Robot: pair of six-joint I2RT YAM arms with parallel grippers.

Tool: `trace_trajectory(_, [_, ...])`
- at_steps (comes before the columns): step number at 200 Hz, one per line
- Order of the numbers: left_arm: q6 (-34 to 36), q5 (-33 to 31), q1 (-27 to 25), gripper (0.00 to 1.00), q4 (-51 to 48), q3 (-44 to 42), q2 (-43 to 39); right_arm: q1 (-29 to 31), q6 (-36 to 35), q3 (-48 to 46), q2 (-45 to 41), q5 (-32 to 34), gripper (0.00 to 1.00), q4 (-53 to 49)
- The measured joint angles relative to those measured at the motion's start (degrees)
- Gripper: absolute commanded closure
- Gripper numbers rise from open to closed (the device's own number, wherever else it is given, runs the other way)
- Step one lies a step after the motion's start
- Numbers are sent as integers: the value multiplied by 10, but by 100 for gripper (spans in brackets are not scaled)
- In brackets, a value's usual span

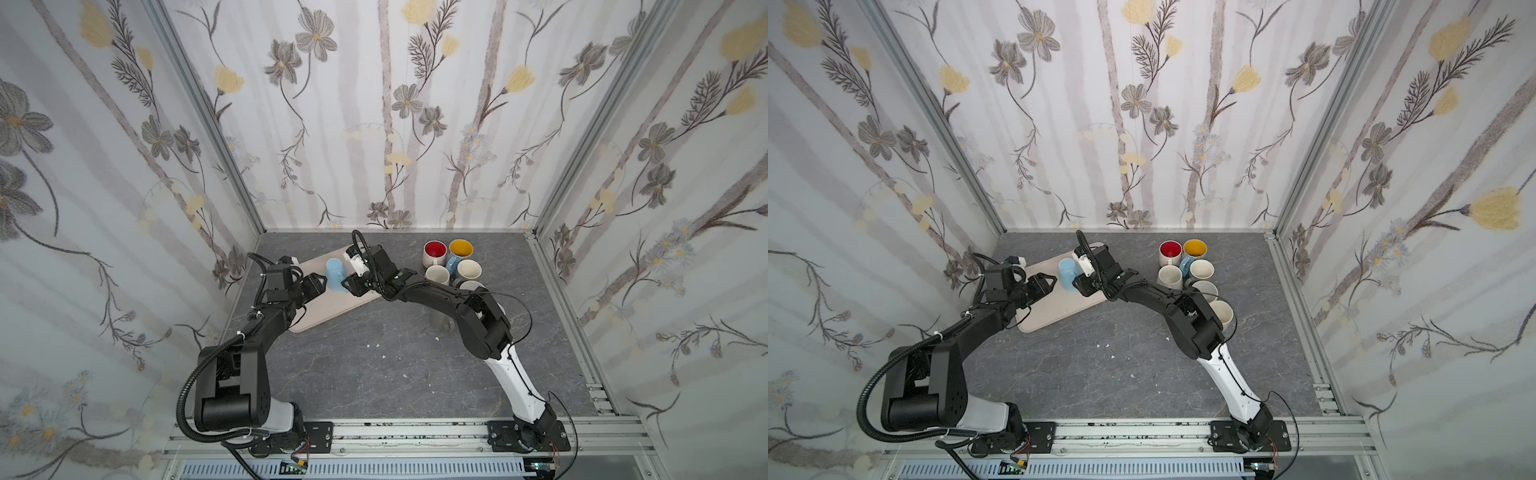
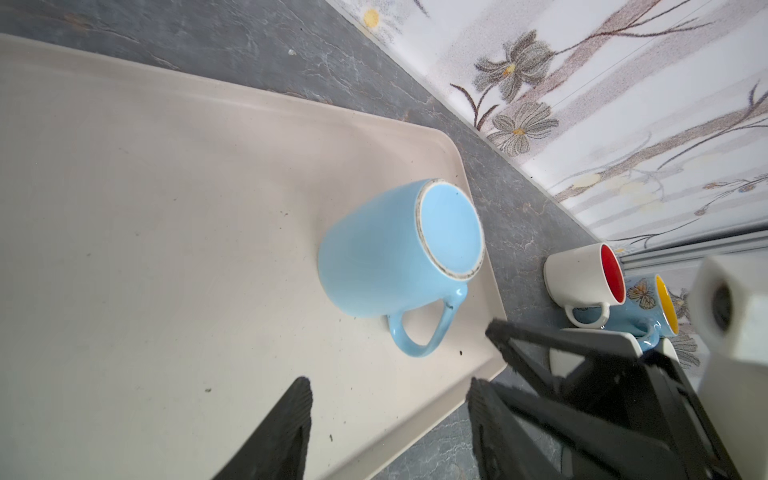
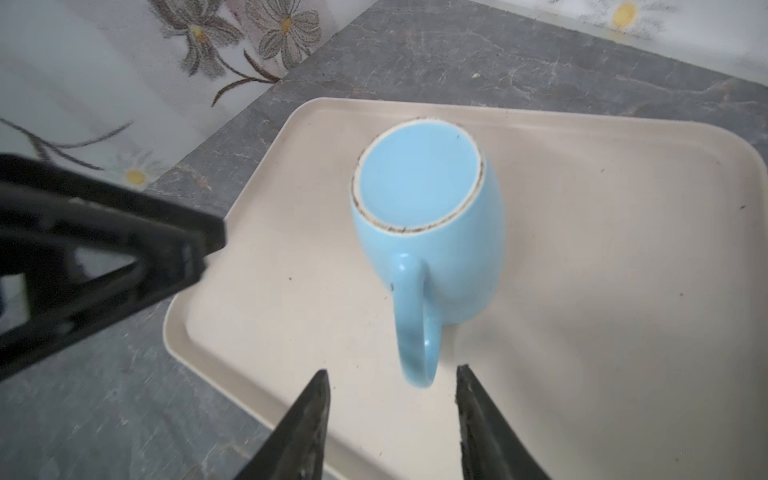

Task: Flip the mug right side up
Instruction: 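Grasp the light-blue mug's handle with the right gripper while the left gripper releases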

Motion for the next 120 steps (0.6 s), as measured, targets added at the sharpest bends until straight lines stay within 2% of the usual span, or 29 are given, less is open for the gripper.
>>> trace_trajectory(56, [-2, -15, 21, 38, -3, -54, -78, 17, -18, 92, 70, 47, 48, -57])
trace_trajectory(97, [-1, -15, 28, 38, -8, -68, -85, 14, -31, 120, 87, 71, 61, -61])
trace_trajectory(120, [2, -15, 30, 38, -12, -70, -86, 16, -39, 122, 92, 80, 62, -61])
